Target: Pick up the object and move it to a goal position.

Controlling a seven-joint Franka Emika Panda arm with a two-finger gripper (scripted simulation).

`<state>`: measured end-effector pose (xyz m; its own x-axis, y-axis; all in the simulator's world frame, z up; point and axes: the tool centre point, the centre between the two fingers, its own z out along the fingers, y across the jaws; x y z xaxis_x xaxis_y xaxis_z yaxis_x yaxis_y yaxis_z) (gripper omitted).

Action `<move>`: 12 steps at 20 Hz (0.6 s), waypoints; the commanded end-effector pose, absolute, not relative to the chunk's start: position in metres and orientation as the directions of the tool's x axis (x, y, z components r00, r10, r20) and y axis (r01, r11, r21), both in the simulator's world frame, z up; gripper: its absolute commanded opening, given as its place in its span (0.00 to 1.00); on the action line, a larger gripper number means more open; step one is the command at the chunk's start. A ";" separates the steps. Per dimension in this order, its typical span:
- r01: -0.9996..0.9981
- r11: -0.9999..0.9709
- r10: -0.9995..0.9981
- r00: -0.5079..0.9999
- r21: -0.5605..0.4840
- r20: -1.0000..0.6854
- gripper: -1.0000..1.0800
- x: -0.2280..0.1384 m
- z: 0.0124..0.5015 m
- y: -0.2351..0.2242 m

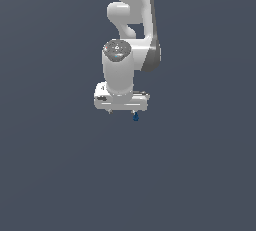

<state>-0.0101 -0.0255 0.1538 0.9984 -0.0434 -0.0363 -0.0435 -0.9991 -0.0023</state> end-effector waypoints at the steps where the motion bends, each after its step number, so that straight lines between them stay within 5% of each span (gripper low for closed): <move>1: -0.044 -0.999 -0.043 0.998 -0.002 -0.036 0.96 -0.010 0.154 -0.026; 12: -0.028 -1.000 -0.029 0.998 0.010 -0.050 0.96 -0.012 0.154 -0.046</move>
